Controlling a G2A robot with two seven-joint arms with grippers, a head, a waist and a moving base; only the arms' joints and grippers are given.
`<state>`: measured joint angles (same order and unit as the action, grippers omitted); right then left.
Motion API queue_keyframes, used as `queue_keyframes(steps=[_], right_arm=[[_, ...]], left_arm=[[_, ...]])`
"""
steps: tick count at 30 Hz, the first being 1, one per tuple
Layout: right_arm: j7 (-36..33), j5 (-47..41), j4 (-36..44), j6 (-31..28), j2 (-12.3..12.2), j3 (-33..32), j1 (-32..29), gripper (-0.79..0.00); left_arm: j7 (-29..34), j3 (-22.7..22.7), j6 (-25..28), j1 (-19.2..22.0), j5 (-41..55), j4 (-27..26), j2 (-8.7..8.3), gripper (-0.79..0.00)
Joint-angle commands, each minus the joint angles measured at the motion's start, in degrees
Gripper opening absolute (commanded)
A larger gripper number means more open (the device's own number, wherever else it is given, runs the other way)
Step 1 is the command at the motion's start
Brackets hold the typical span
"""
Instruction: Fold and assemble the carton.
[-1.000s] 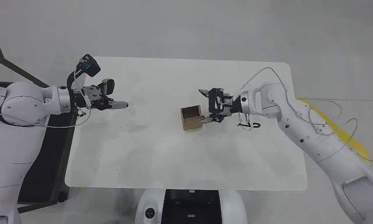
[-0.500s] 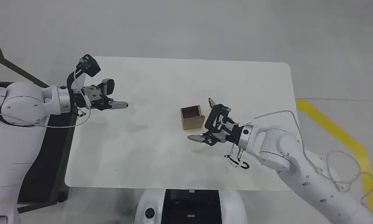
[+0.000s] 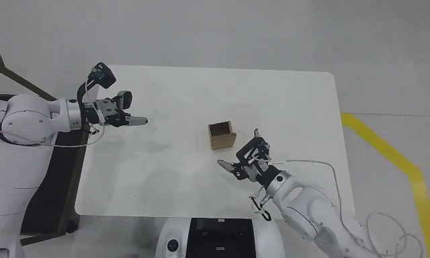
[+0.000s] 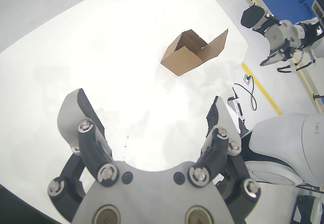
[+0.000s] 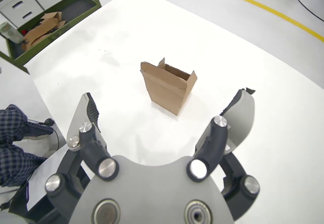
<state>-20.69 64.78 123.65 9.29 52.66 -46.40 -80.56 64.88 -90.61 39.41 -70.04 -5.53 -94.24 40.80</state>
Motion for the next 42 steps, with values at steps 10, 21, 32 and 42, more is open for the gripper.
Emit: queue_keyframes(steps=[10,21,32,42], right_arm=[[7.3,2.2,-6.5,9.5,5.3,10.1,2.8,0.000],[13.6,1.2,-15.1,18.2,11.4,15.1,7.2,0.000],[14.5,2.1,-21.1,21.8,15.4,15.4,9.9,0.000],[13.3,3.6,-22.8,23.8,16.1,11.1,7.6,0.000]], left_arm=[[0.0,0.0,0.0,0.0,0.0,0.0,0.00,0.000],[0.0,0.0,0.0,0.0,0.0,0.0,0.00,0.000],[0.0,0.0,0.0,0.0,0.0,0.0,0.00,0.000],[0.0,0.0,0.0,0.0,0.0,0.0,0.00,0.000]])
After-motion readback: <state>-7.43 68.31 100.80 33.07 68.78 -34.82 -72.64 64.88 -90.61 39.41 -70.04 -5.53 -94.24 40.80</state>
